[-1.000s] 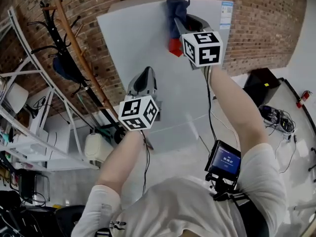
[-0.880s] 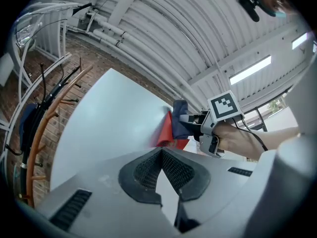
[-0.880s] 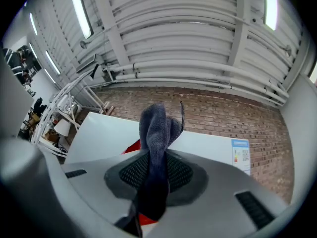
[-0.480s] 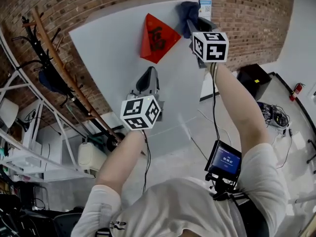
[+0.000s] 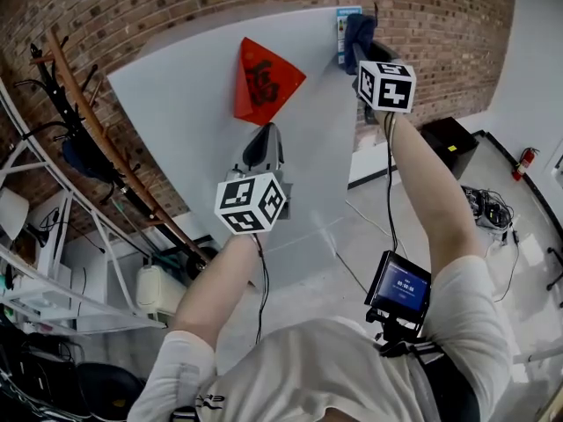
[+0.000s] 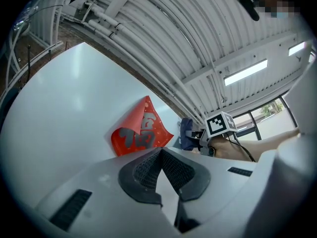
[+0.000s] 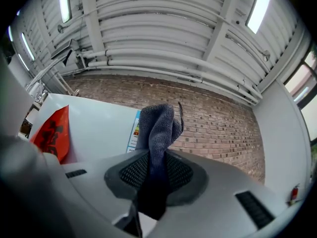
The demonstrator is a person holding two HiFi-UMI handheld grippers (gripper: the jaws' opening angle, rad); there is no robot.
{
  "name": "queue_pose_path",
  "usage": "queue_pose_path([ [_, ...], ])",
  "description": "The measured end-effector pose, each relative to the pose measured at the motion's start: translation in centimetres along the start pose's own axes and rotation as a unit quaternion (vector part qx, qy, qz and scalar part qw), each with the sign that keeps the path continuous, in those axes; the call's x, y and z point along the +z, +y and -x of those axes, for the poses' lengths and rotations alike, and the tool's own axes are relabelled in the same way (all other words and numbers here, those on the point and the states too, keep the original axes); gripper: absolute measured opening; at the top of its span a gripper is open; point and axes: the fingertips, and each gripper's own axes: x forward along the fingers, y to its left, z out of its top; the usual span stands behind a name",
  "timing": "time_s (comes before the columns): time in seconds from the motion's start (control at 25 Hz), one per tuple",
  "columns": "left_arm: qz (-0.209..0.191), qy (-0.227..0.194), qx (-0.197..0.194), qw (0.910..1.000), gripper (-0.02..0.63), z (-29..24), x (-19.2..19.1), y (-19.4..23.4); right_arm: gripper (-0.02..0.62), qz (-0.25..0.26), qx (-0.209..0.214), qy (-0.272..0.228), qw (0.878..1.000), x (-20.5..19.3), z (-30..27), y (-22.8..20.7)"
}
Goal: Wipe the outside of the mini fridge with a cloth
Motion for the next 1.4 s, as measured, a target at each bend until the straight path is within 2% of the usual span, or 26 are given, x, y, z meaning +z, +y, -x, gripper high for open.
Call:
queue_pose_path([
  [0.12,-0.002,-0.002,0.001,1.0000,0.005,0.1,0.1,-0.2,0.086,0.000,0.006,-0.006,1.000,0.3,0.6,0.5],
  [0.28,-0.005,-0.003,0.012,0.9999,0.003,1.0,0.5,0.7,0.086,-0.004,0.046,-0.040,0.998,2.1,3.0,4.4],
  [0.56,-0.012,-0.002,0.048,0.9988,0.003,4.7,1.7,3.9,0.086,-0.037,0.165,-0.068,0.983,4.5,6.8,16.6],
  [0.92,-0.043,0.002,0.127,0.9910,0.005,13.0,4.3,11.8,0.084,-0.022,0.286,-0.048,0.957,3.2,8.7,35.0],
  [1.2,-0.056,0.012,0.178,0.9824,0.003,19.0,5.3,17.1,0.084,0.004,0.331,-0.018,0.944,0.0,9.0,45.9],
  [1.4,-0.058,0.018,0.188,0.9802,0.004,20.8,5.5,19.0,0.086,0.014,0.325,-0.005,0.946,-1.5,8.0,48.6],
])
